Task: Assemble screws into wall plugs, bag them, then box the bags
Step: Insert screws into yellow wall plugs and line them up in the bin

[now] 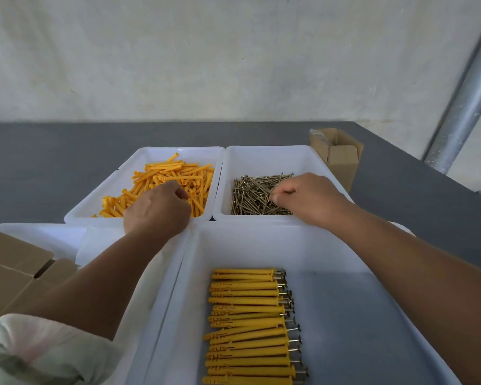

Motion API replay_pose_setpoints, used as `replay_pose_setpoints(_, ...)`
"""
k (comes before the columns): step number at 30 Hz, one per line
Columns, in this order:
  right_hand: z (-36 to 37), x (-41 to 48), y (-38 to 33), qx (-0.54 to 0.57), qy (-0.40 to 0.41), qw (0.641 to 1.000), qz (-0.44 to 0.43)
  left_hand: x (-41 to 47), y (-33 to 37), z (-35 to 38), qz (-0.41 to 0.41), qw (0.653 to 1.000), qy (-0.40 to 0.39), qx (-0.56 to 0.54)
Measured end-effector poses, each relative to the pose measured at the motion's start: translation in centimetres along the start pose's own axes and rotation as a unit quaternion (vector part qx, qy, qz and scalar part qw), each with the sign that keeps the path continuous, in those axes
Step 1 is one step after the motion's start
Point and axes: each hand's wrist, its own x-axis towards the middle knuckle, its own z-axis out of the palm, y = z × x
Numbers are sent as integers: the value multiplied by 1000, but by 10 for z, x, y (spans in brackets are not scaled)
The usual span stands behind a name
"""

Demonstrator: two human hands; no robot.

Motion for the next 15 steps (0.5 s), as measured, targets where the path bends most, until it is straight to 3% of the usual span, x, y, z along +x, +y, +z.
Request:
replay_pose_setpoints(4,-1,-15,3,85,48,995,8,1,-1,0,-2,999,17,-27)
replay_pose_setpoints(7,1,-23,5,137,75,988,11,2,1,-5,-13,991,55,-118)
replay_pose_setpoints(12,-1,-30,3,168,63,984,18,-5,17,-34,-49,923,60,-377)
replay_pose_setpoints(15,-1,-31,0,144,46,988,11,-19,39,-54,14,894,27,-446)
